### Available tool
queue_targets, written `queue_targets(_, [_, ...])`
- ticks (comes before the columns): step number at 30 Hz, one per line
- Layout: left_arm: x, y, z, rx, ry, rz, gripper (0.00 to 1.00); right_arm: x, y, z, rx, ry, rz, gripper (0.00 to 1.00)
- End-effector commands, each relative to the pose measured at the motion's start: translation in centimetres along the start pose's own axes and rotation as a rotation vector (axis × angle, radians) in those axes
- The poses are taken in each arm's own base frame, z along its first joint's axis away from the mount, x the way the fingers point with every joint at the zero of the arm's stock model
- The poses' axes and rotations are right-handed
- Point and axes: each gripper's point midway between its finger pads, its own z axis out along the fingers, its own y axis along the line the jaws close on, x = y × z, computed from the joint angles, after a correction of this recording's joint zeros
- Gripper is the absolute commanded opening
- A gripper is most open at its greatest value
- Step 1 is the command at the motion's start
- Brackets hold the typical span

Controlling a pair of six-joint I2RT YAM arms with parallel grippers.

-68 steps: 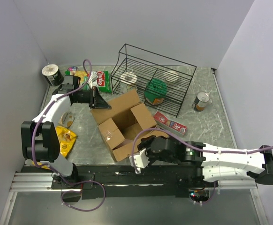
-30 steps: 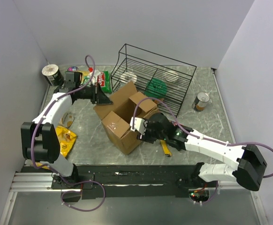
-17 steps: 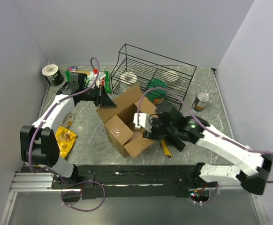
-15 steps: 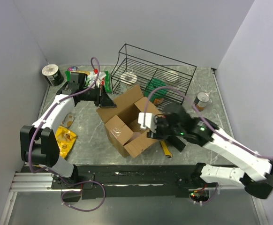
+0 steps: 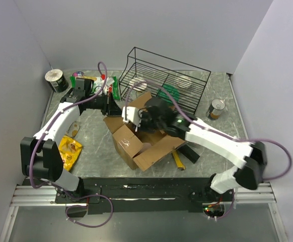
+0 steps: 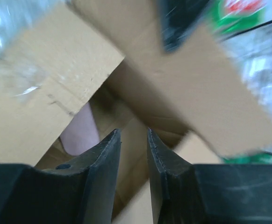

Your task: Unpack the express box

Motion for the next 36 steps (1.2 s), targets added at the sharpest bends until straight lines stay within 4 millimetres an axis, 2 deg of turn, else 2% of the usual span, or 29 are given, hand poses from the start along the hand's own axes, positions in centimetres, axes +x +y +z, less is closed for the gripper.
queue_targets(1, [0.5,-2.0,-0.5,0.045,0.004,0.021,0.01,0.6,0.2,1.8,-0.023,0.021,0.007,0.36])
queue_targets(3, [0.6,-1.9,-0.4,0.045,0.006,0.014,0.01,1.2,1.0,2.5,-0.049,0.04,0.014,0.35])
queue_targets(6, [0.6,-1.6,-0.3,0.039,0.004,0.004,0.01,1.1,1.8,2.6,-0.088,0.044,0.031,0.35])
queue_targets(8, [0.5,-1.2,-0.1,0.03,-0.001,-0.015,0.01,-0.2,3.0,2.0,-0.161,-0.005,0.044,0.35])
queue_targets(12, [0.4,-0.5,0.2,0.013,-0.003,-0.029,0.01,-4.6,3.9,-0.1,-0.259,-0.138,0.095,0.35])
queue_targets(15, [0.2,-0.1,0.5,0.012,-0.008,-0.03,0.01,-6.1,4.7,-0.4,-0.289,-0.157,0.098,0.35])
queue_targets(21, [-0.1,0.0,0.5,0.011,-0.015,-0.027,0.01,-7.8,5.3,-0.3,-0.319,-0.184,0.103,0.36])
queue_targets(24, [-0.2,0.0,0.5,0.007,-0.019,-0.022,0.01,-8.6,6.0,0.2,-0.334,-0.19,0.12,0.38])
queue_targets(25, [-0.2,-0.1,0.4,0.004,-0.022,-0.018,0.01,-8.9,6.4,0.4,-0.34,-0.188,0.126,0.43])
queue_targets(27, [-0.2,-0.2,0.4,0.003,-0.024,-0.016,0.01,-8.6,6.9,1.5,-0.338,-0.153,0.159,0.5])
queue_targets(28, [-0.3,-0.4,0.3,0.003,-0.028,-0.011,0.01,-8.5,7.2,1.9,-0.332,-0.135,0.161,0.61])
queue_targets(30, [-0.2,-0.4,0.2,-0.001,-0.029,-0.008,0.01,-7.8,8.7,3.1,-0.328,-0.085,0.163,0.69])
queue_targets(31, [-0.2,-0.6,0.1,-0.001,-0.031,0.001,0.01,-7.2,8.7,3.7,-0.301,-0.057,0.164,0.71])
queue_targets(32, [-0.2,-0.7,0.0,-0.001,-0.031,0.003,0.01,-7.2,9.8,3.9,-0.311,-0.045,0.154,0.72])
queue_targets(33, [0.0,-0.7,0.0,-0.007,-0.032,0.005,0.01,-6.2,10.6,4.4,-0.303,-0.01,0.167,0.72])
queue_targets(34, [0.0,-0.8,-0.1,-0.009,-0.034,0.006,0.01,-5.7,10.3,4.8,-0.257,0.014,0.164,0.73])
queue_targets(35, [0.0,-0.8,-0.1,-0.01,-0.034,0.008,0.01,-4.9,11.6,5.1,-0.251,0.046,0.141,0.73])
queue_targets(36, [0.2,-0.9,-0.2,-0.012,-0.035,0.009,0.01,-4.5,11.5,5.4,-0.218,0.064,0.143,0.74])
